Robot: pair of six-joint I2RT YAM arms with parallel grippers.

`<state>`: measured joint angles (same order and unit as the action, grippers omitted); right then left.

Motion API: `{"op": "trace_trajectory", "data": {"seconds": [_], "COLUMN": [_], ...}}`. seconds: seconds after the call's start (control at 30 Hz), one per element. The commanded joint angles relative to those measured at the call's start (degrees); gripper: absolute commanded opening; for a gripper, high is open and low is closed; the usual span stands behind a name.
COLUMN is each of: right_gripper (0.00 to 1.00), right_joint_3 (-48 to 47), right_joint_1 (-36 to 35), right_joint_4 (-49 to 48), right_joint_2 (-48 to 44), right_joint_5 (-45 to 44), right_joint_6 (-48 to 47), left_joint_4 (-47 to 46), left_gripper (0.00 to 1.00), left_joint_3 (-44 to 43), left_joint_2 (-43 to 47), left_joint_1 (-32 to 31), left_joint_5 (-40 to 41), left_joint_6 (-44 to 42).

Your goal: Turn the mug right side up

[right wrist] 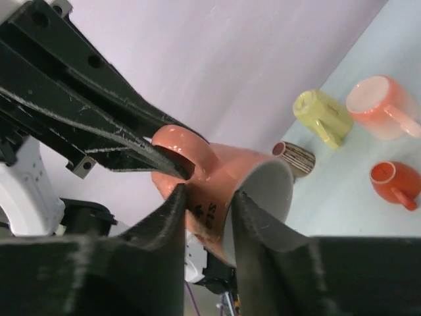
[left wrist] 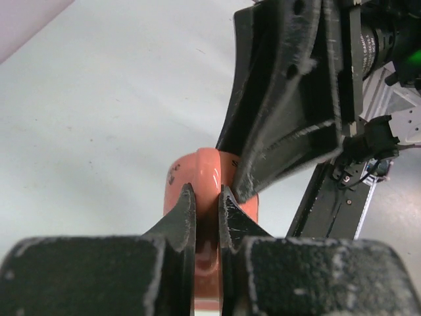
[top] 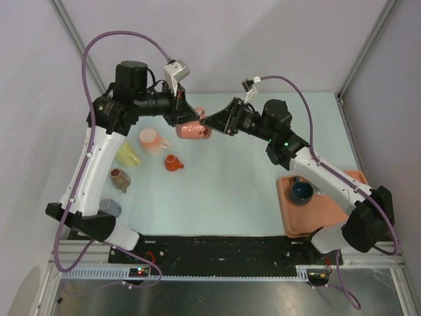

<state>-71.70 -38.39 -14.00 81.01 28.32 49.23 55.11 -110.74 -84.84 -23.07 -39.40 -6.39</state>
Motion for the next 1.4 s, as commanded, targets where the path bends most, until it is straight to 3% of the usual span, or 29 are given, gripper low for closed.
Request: {"op": "trace_trajectory", "data": {"seconds": [0.0,0.1,0.27,0.43,0.6,0.8,0.83,0.93,1.03,1.07,1.13,1.17,1.23,1.37], "right_gripper": [0.13,0.02,0.00,0.00,0.35,0.42,0.40,0.11,0.01,0.01,0.00,0.00,0.00,0.00], "right_joint_3": [-3.0,-3.0,-3.0,-3.0,-2.9,-2.9,-2.9,-2.9,-2.9,-2.9,-3.0,-3.3,-4.9,-9.7], "right_joint_1": [-2.2,-1.3,0.8,0.8,-0.7,-1.7,-1.7,-1.7,-1.3,-0.9,0.6,1.6,4.2,11.8], "right_joint_4": [-7.3,-2.0,4.5,0.4,-3.5,-7.3,-8.4,-8.8,-3.7,-1.0,8.2,13.4,26.7,52.3], "right_joint_2": [1.8,-0.7,-4.9,-4.5,-3.0,-2.3,-2.2,-2.9,-4.5,-5.4,-7.6,-8.8,-10.8,-13.0], "right_joint_5": [9.2,7.5,6.1,12.9,19.0,19.7,19.8,18.5,15.3,13.1,8.4,6.0,-1.5,-20.5], "right_joint_6": [3.8,0.0,-4.5,-3.3,-3.5,-1.6,-1.0,-0.8,-3.8,-5.2,-8.0,-9.7,-14.5,-23.3], "left_joint_4": [-5.6,-5.8,-5.9,-6.9,-7.5,-8.5,-8.8,-9.1,-9.2,-9.2,-9.2,-9.2,-9.1,-8.6], "left_gripper": [0.00,0.00,0.00,0.00,0.00,0.00,0.00,0.00,0.00,0.07,0.68,0.84,0.96,0.99], "left_joint_3": [-4.9,-5.1,-4.4,-6.3,-9.7,-10.2,-10.2,-9.8,-8.2,-7.5,-6.3,-5.8,-5.0,-5.1], "left_joint_2": [-1.3,-1.2,-1.1,-2.0,-2.6,-2.8,-2.8,-2.6,-1.9,-1.7,-1.3,-1.0,-0.5,0.0], "left_joint_1": [-1.3,-1.2,-1.2,-1.2,-1.2,-1.3,-1.3,-1.4,-1.4,-1.4,-1.3,-1.3,-1.3,-1.3], "left_joint_5": [-3.4,-2.3,-1.8,-6.0,-7.9,-8.6,-8.7,-8.8,-7.7,-6.5,-1.5,2.2,9.4,23.5], "left_joint_6": [5.0,4.6,3.7,5.4,7.6,9.4,9.7,9.8,9.0,8.8,8.3,7.8,5.3,-1.0]}}
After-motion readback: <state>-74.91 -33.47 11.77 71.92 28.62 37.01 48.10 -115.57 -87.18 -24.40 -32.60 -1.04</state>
